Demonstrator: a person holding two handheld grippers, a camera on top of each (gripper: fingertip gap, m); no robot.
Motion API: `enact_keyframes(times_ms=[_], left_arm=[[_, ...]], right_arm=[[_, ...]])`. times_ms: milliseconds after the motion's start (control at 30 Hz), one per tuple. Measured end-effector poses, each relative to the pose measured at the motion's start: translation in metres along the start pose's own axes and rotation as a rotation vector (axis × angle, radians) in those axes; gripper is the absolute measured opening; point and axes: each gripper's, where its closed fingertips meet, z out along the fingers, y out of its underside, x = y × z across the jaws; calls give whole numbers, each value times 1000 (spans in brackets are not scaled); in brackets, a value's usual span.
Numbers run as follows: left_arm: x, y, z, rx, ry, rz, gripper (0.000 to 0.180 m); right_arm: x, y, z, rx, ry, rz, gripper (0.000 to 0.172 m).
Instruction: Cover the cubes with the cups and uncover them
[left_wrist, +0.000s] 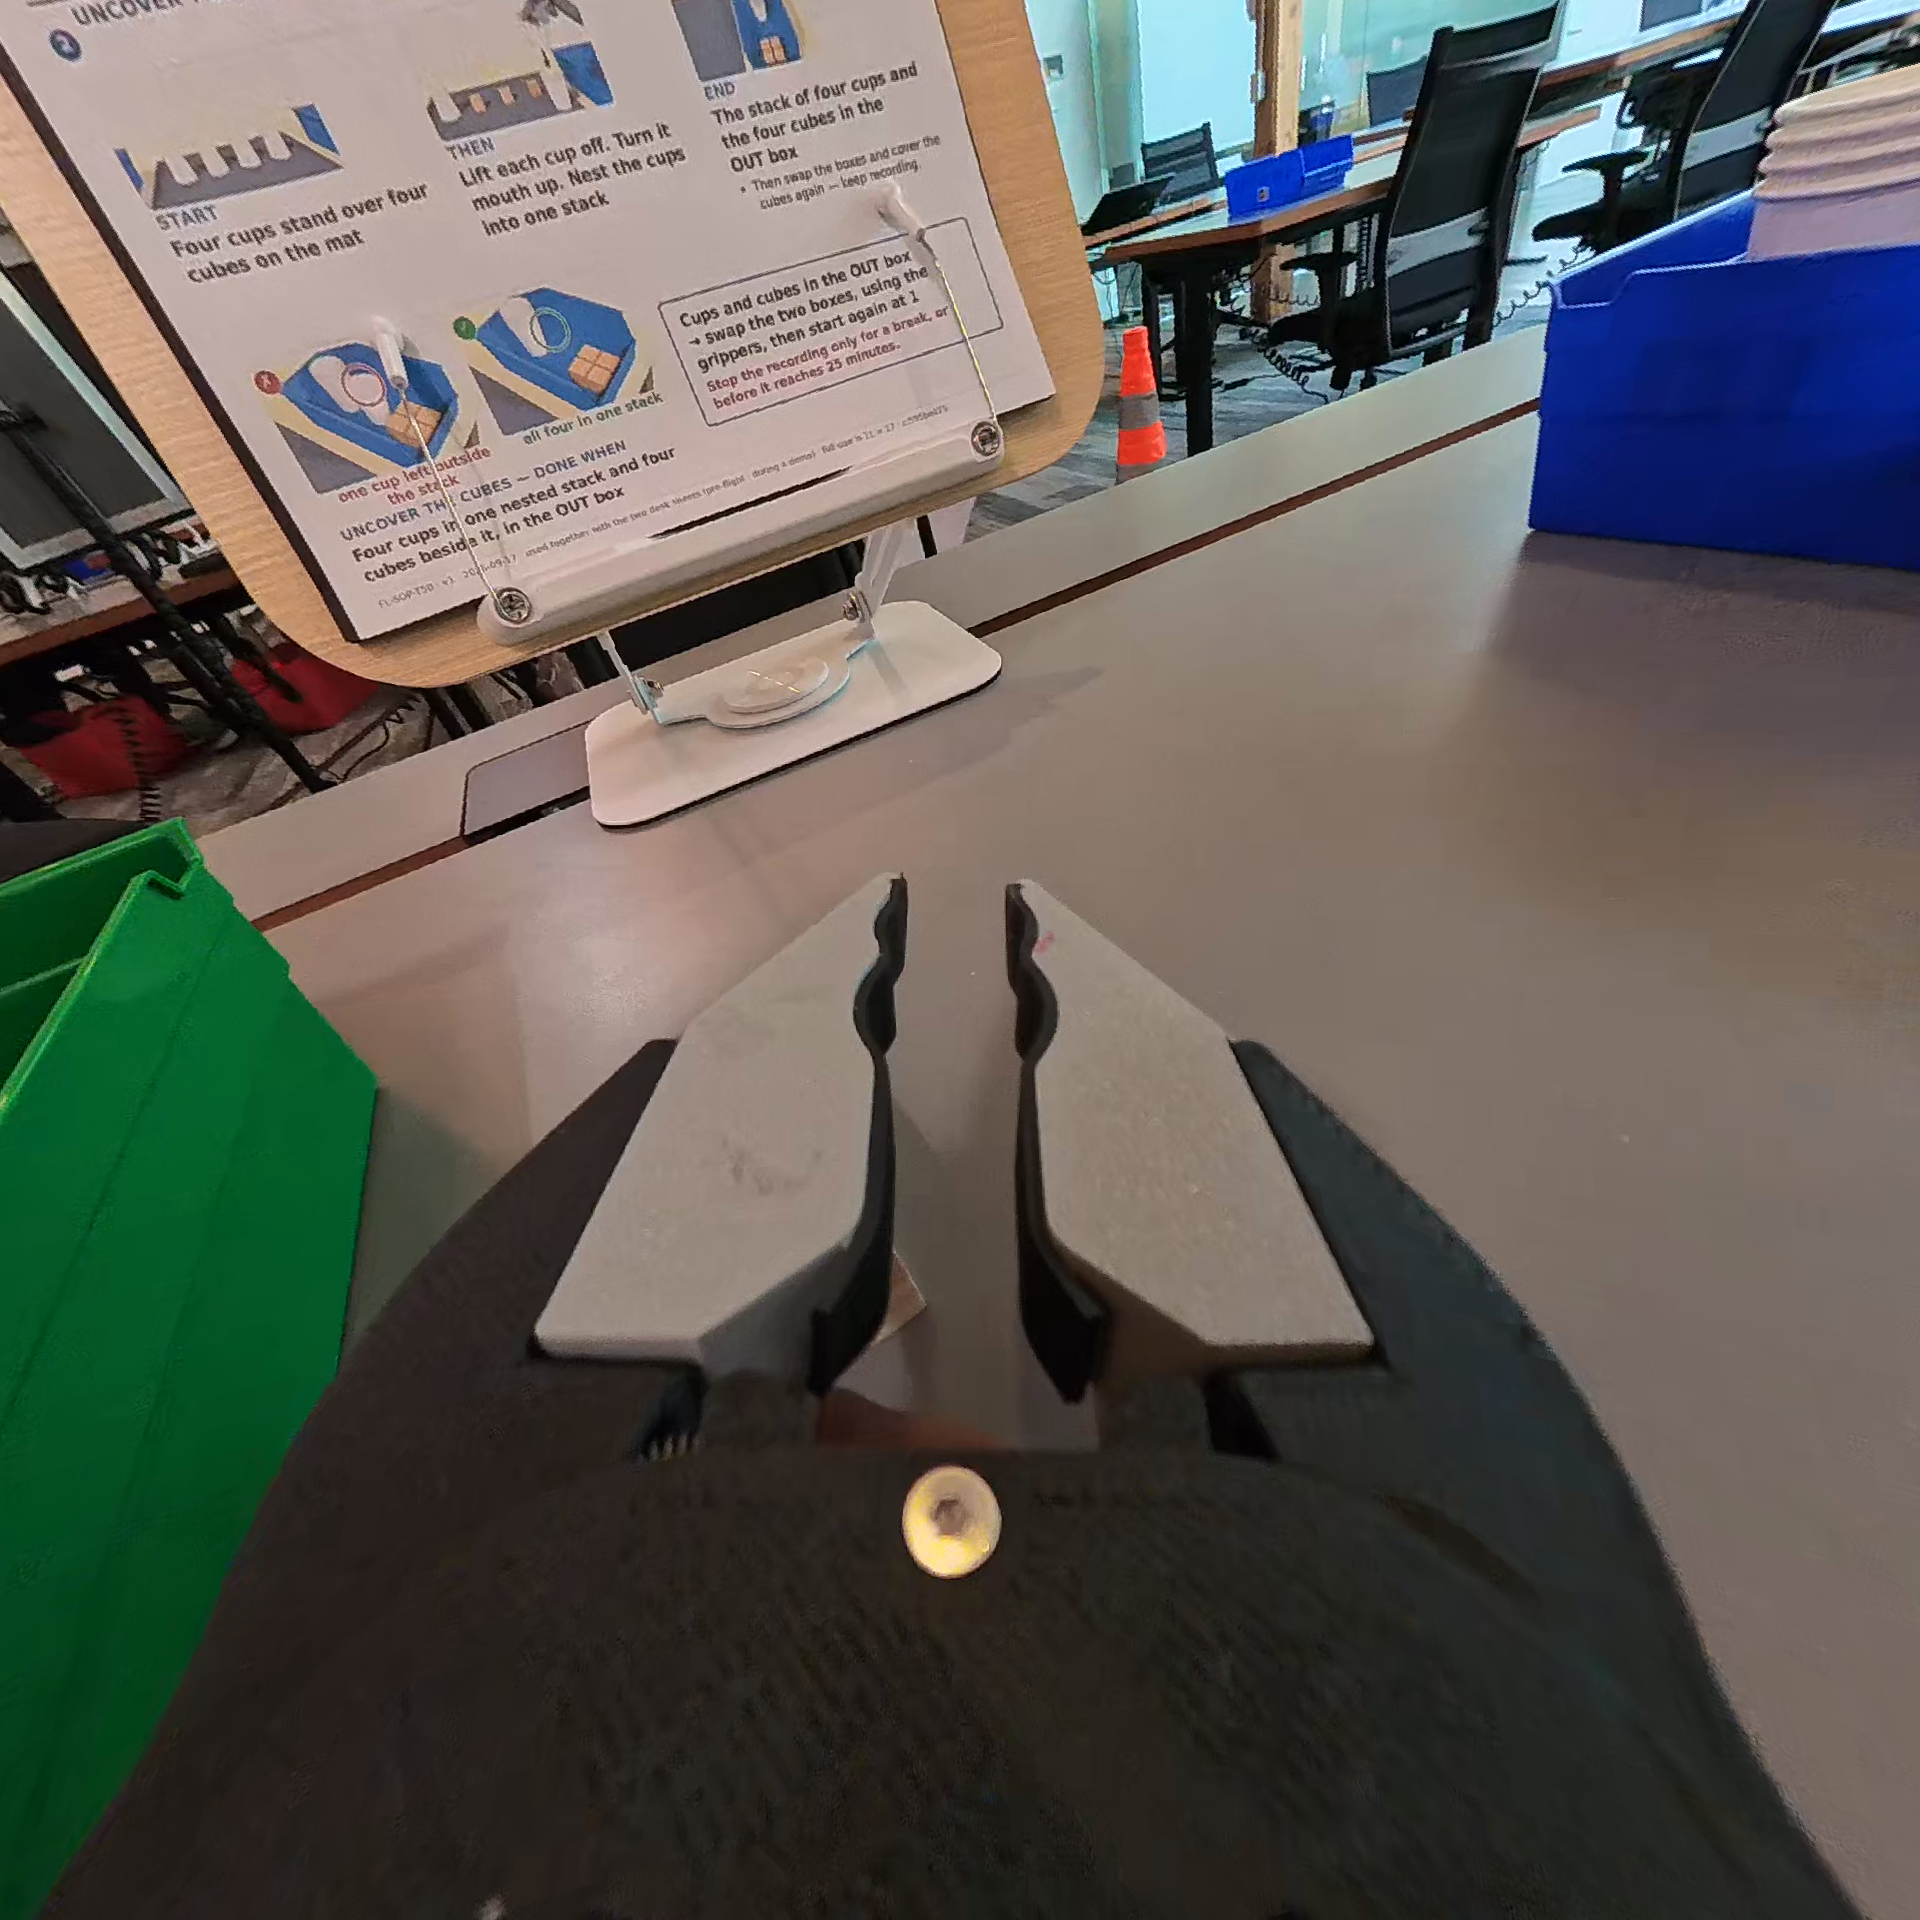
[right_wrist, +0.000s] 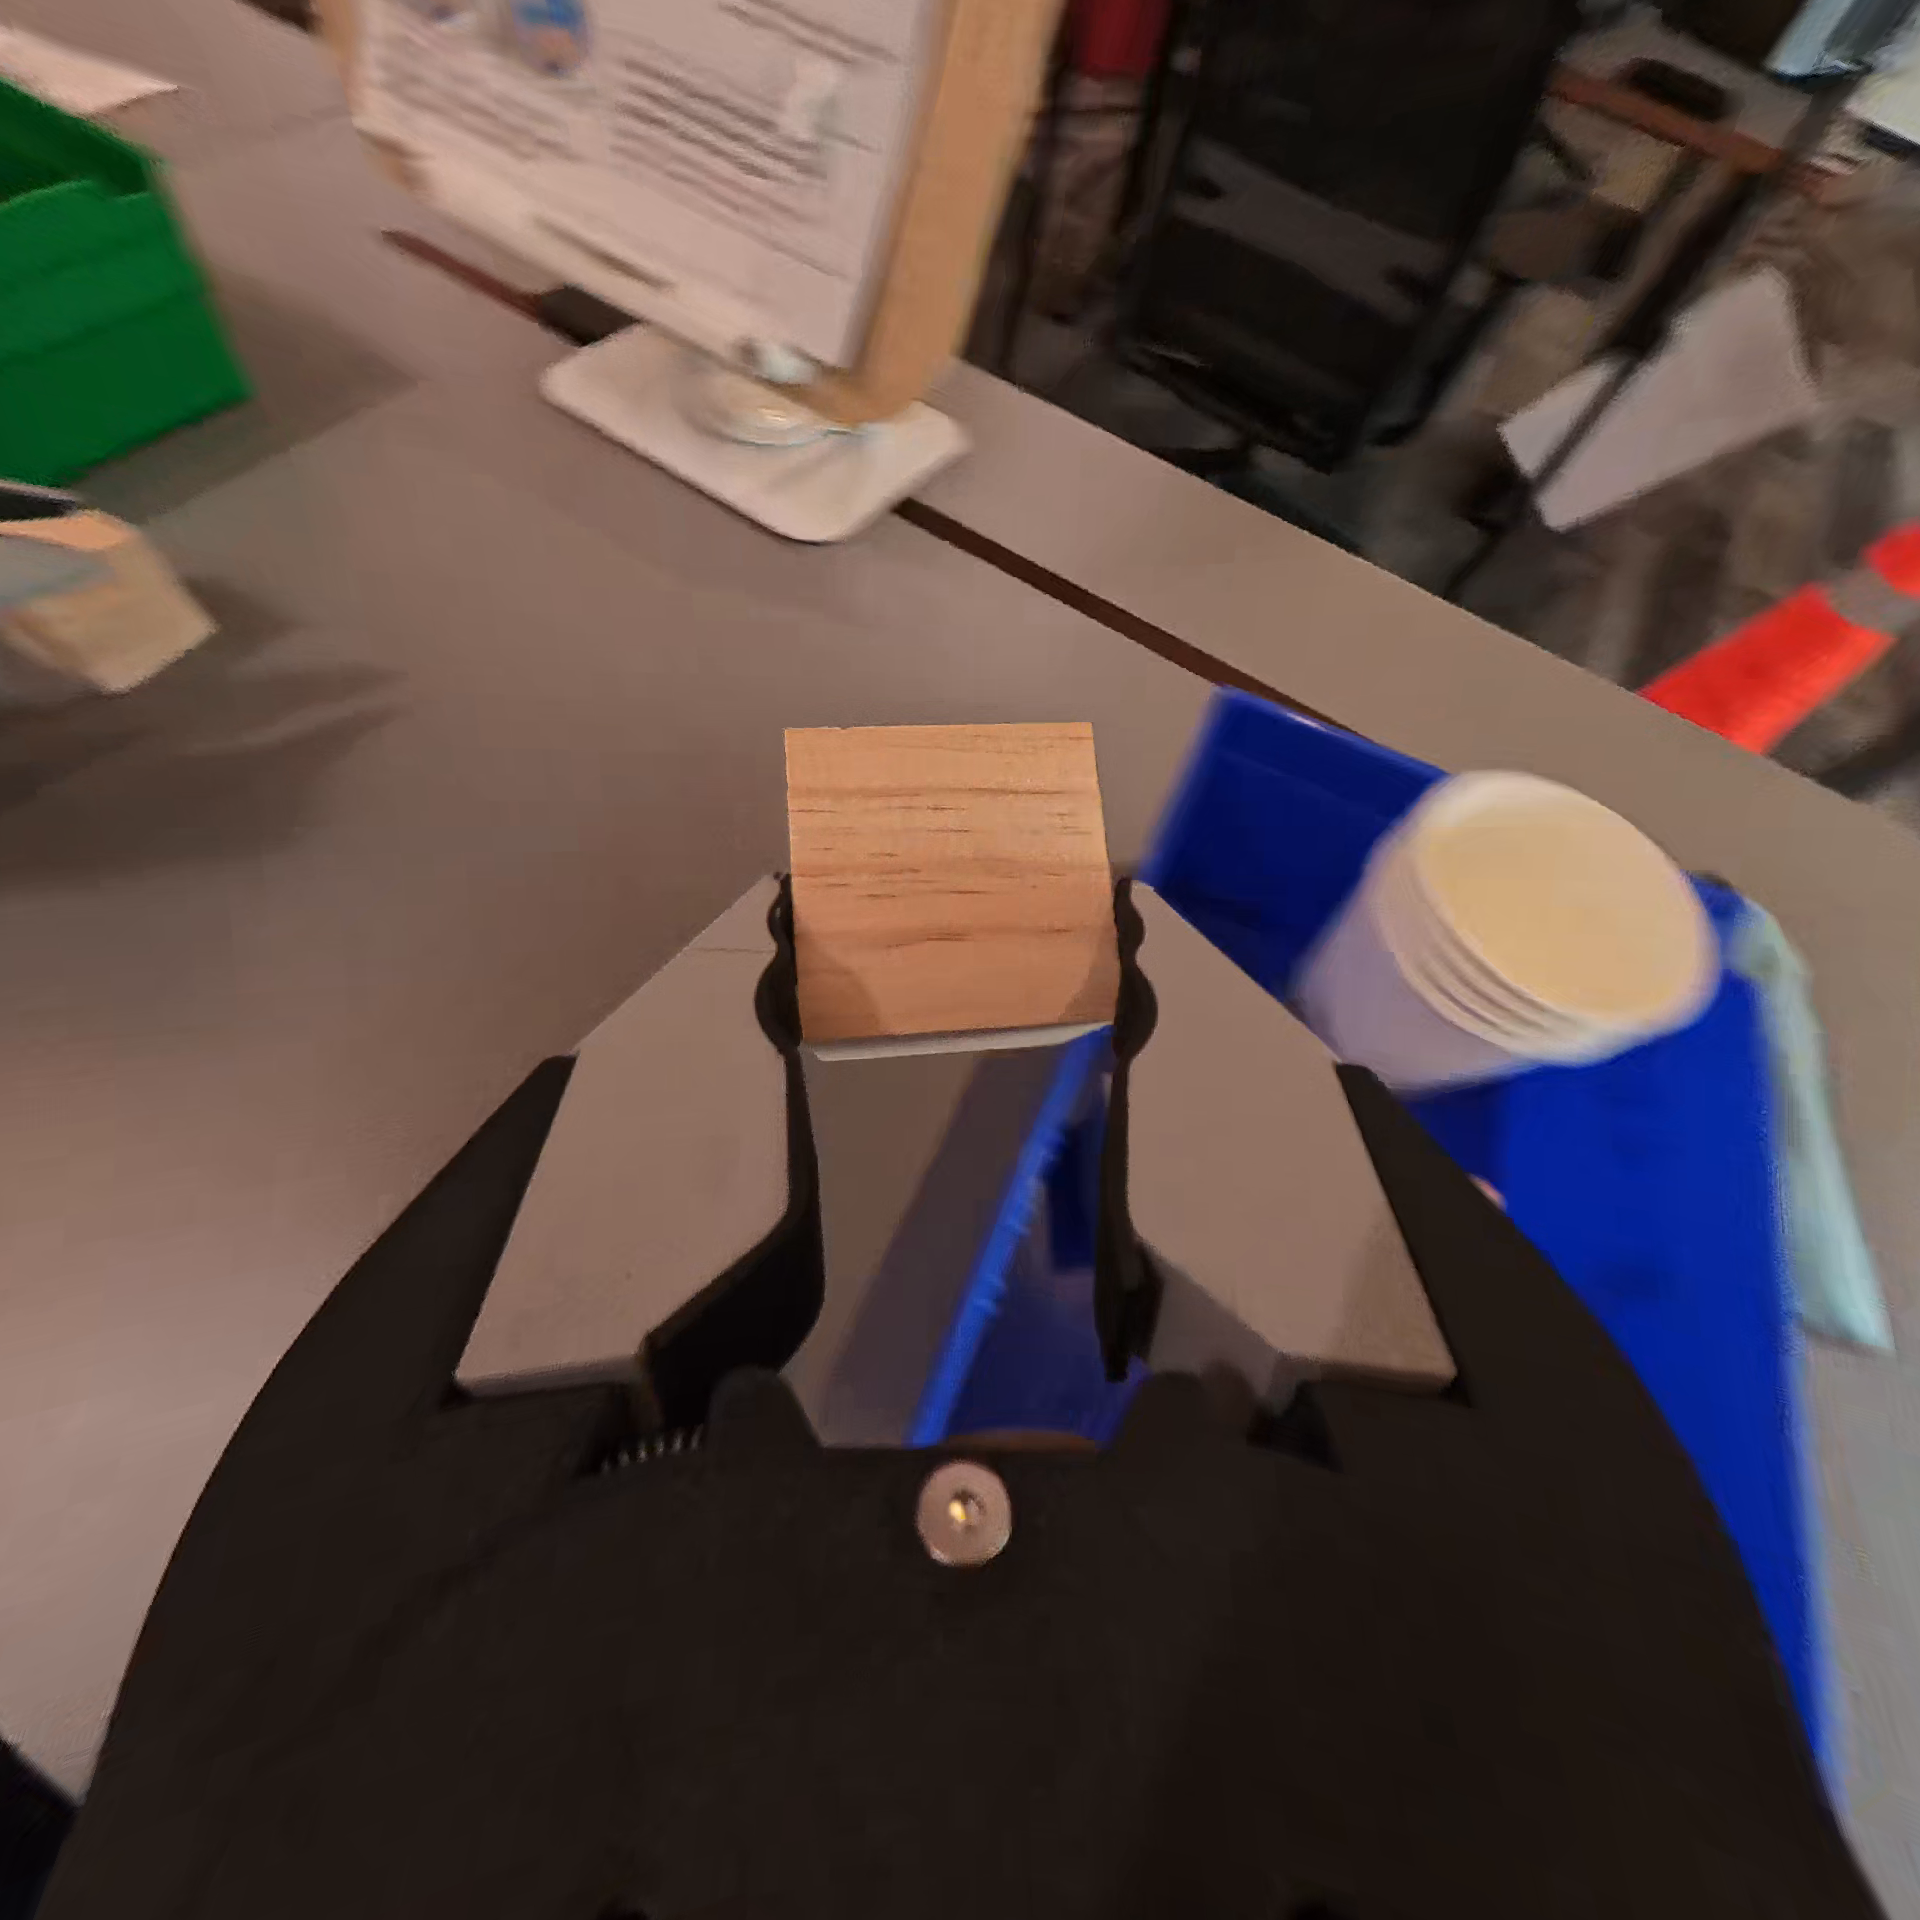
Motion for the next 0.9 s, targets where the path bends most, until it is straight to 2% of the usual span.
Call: enact_keyframes(times_ms=[100,167,300,367,467,600,700,767,833,900], left_arm=[[0,0,-1,3,-6,6,17],[0,0,-1,3,-9,11,17],[0,0,0,-1,-17,17,17],[-1,1,0,-2,-16,9,17],[-4,1,-2,3,-13,-34,18],[-10,-1,-5,22,-17,-83,18],[-11,1,-5,8,-33,-87,21],[-18,4,-6,-11,-87,-86,38],[-26,4,-10,-11,-152,-81,58],[-38,7,-14,-21,-237,-89,78]], right_arm=[[76,40,-29,-62,156,116,58],[104,78,-35,-156,187,179,58],[136,143,-27,-280,251,222,58],[141,168,-14,-319,250,262,58],[150,195,-2,-384,279,301,68],[153,177,-11,-312,316,273,65],[134,128,-26,-137,309,243,67],[91,79,-31,45,198,210,67],[29,31,-30,241,20,174,67],[-33,3,-18,348,-137,133,71]])
